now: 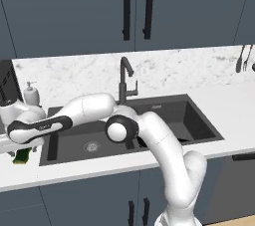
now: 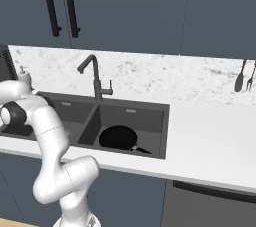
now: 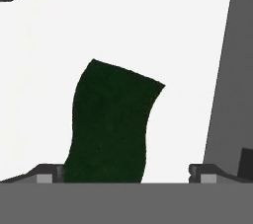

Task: Pick the pan and sponge and place them into the sink. Then turn on the water.

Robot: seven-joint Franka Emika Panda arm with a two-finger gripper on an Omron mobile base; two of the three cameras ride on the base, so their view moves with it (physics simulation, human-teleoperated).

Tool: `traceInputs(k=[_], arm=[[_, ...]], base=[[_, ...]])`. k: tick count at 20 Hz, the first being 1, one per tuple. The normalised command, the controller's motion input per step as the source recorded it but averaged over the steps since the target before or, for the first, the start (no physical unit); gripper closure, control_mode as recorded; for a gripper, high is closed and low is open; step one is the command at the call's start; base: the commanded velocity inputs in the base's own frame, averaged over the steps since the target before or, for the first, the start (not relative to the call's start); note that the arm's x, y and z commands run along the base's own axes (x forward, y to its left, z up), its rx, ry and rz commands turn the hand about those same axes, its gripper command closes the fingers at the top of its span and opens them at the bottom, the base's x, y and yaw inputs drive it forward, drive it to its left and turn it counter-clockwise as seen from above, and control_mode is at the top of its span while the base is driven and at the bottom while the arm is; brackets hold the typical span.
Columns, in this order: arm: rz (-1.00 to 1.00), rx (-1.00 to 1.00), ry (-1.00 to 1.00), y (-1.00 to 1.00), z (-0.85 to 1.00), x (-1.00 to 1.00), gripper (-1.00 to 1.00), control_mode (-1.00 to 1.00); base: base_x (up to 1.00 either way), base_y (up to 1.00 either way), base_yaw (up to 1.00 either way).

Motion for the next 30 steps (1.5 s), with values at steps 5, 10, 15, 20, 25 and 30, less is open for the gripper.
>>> traceInputs(k=[5,10,15,20,25,30], arm=[[-0.02,0.00,0.02,0.15,-0.24,0.00,-1.00,-1.00],[-0.02,0.00,0.03,0.07,-0.25,0.00,-1.00,-1.00],[-0.02,0.00,0.01,0.01,-0.25,0.00,-1.00,-1.00],[-0.01,0.00,0.00,0.00,-0.26,0.00,1.00,-1.00],[-0.01,0.00,0.03,0.00,-0.34,0.00,1.00,-1.00],[-0.01,0.00,0.05,-0.08,-0.27,-0.02,1.00,-1.00]], base=[[0.00,0.00,0.00],[0.00,0.00,0.00],[0.00,0.00,0.00],[0.00,0.00,0.00],[0.00,0.00,0.00],[0.00,0.00,0.00]])
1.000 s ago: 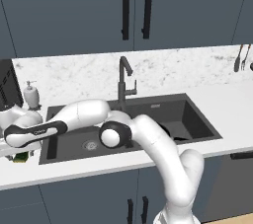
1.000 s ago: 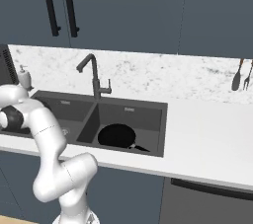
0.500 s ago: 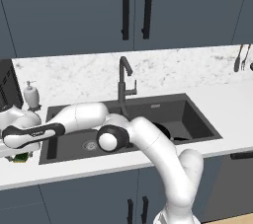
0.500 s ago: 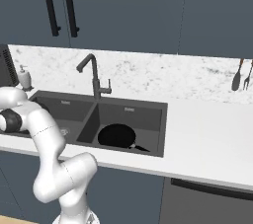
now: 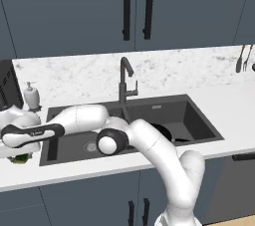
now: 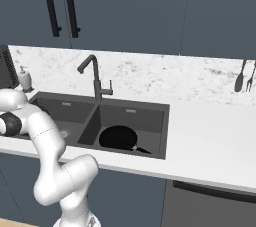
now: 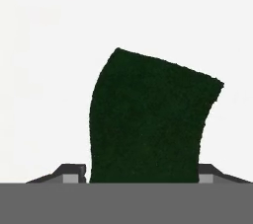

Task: Pick the pan and sponge and place them into the sink. Then turn on the water.

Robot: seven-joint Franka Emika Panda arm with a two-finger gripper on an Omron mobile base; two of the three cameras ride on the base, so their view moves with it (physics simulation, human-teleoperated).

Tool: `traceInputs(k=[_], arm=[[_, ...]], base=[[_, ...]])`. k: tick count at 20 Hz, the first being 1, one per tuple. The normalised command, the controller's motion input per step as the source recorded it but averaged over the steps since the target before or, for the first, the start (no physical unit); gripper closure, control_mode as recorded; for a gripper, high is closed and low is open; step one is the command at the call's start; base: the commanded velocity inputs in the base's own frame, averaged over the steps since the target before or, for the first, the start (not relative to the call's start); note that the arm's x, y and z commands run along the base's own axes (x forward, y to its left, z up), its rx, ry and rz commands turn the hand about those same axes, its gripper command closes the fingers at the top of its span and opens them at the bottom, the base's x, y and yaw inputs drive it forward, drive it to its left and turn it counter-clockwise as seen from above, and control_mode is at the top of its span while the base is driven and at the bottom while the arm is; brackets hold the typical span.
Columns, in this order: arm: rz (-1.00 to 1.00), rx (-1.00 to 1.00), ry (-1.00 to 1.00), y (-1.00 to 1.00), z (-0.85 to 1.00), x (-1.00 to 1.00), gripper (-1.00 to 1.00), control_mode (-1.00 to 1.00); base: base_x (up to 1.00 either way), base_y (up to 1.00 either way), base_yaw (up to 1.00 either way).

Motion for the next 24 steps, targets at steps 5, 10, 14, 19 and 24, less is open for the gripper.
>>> traceInputs(k=[5,10,14,19,24], arm=[[0.00,0.00,0.00,-0.84,-0.21,-0.41,1.00,-1.00],[0.00,0.05,-0.06,-1.00,-0.01,-0.67,1.00,-1.00],[0.02,0.16,-0.09,-1.00,0.51,-0.61,1.00,-1.00],[0.03,0.23,-0.02,-1.00,0.84,-0.21,1.00,-1.00],[0.03,0.18,0.00,-1.00,0.77,-0.12,1.00,-1.00]], base=[[0.00,0.00,0.00],[0.00,0.00,0.00],[0.00,0.00,0.00],[0.00,0.00,0.00],[0.00,0.00,0.00]])
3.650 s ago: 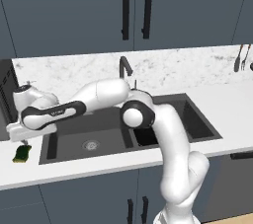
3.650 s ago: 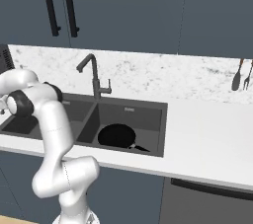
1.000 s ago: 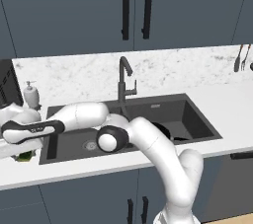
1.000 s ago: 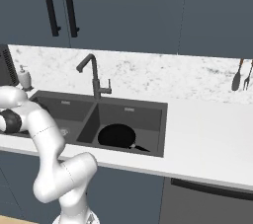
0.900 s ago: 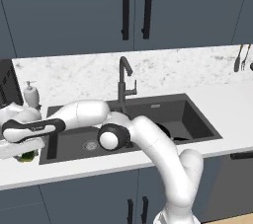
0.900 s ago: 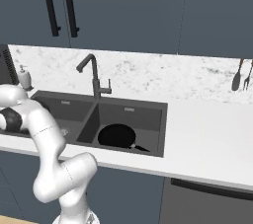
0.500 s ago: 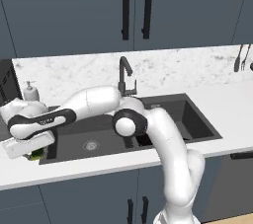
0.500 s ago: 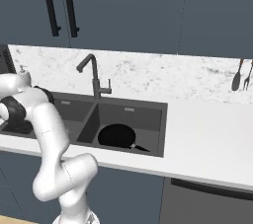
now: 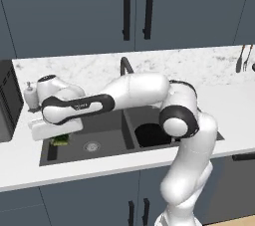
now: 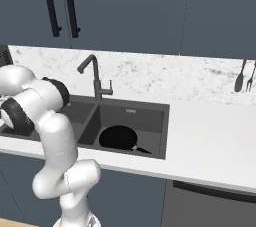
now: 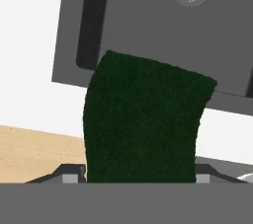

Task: Pick the pan and sponge and place them into the sink. Then turn on the water.

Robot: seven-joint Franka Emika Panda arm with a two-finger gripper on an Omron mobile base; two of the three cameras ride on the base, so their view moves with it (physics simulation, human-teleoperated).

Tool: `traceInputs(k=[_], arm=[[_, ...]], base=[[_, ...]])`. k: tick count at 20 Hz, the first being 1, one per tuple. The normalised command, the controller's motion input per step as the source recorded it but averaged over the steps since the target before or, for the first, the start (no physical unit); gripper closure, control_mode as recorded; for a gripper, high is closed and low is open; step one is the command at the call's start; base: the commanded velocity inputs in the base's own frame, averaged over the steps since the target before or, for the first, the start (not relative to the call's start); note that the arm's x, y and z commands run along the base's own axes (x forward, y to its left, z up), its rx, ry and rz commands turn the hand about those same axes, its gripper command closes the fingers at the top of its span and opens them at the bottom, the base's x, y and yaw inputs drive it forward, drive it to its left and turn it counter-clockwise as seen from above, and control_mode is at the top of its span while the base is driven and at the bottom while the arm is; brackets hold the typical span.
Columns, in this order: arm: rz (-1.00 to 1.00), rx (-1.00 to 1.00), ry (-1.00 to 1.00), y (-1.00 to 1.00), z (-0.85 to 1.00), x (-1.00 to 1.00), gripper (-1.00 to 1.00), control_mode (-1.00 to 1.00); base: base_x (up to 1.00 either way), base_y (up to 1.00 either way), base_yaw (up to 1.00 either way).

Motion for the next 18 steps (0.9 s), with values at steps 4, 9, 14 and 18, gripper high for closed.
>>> traceInputs(k=[4,9,14,18], arm=[[0.01,0.07,0.01,-1.00,0.74,-0.06,1.00,-1.00],[0.00,0.00,0.04,-1.00,0.62,0.00,1.00,-1.00],[0.00,0.00,0.02,-1.00,0.35,-0.07,1.00,-1.00],[0.00,-0.01,0.03,-1.00,0.12,-0.20,1.00,-1.00]], base=[[0.00,0.00,0.00],[0.00,0.00,0.00],[0.00,0.00,0.00],[0.00,0.00,0.00]])
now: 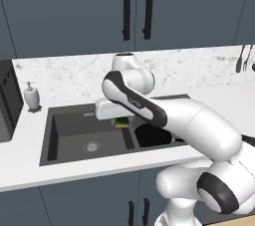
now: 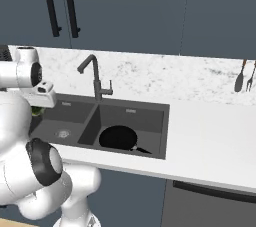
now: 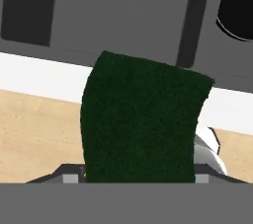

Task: Pick the pan and sponge and place them into the sink. Then turn on the water.

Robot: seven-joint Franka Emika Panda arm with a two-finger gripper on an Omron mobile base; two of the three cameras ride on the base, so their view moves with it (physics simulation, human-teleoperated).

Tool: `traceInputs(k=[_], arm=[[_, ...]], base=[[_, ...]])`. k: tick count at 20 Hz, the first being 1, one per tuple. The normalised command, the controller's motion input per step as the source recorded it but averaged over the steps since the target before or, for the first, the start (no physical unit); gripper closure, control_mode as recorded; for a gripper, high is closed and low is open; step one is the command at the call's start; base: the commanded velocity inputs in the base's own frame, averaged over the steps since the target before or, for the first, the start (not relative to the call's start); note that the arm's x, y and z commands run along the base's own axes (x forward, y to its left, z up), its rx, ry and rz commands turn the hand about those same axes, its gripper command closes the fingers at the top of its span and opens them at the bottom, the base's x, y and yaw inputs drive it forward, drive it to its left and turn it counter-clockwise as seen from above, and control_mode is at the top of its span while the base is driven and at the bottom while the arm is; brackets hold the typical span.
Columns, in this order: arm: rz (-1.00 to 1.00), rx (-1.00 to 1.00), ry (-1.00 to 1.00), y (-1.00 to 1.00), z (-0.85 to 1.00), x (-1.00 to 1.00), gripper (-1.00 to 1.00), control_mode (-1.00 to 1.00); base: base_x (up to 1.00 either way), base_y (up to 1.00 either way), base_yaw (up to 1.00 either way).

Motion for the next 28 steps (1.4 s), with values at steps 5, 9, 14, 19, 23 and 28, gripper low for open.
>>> traceInputs(k=[5,9,14,19,23,28], arm=[[0.00,0.00,0.04,-1.00,0.01,-0.19,1.00,-1.00],[0.00,0.00,0.12,-1.00,0.00,0.00,1.00,-1.00],[0.00,0.00,0.07,-1.00,0.00,0.01,1.00,-1.00],[0.00,0.00,0.02,-1.00,-0.16,0.15,1.00,-1.00],[0.00,0.00,0.00,-0.90,-0.63,0.30,1.00,-1.00],[0.00,0.00,0.00,-0.59,-0.93,0.56,1.00,-1.00]], base=[[0.00,0.00,0.00],[0.00,0.00,0.00],[0.00,0.00,0.00],[0.00,0.00,0.00],[0.00,0.00,0.00],[0.00,0.00,0.00]])
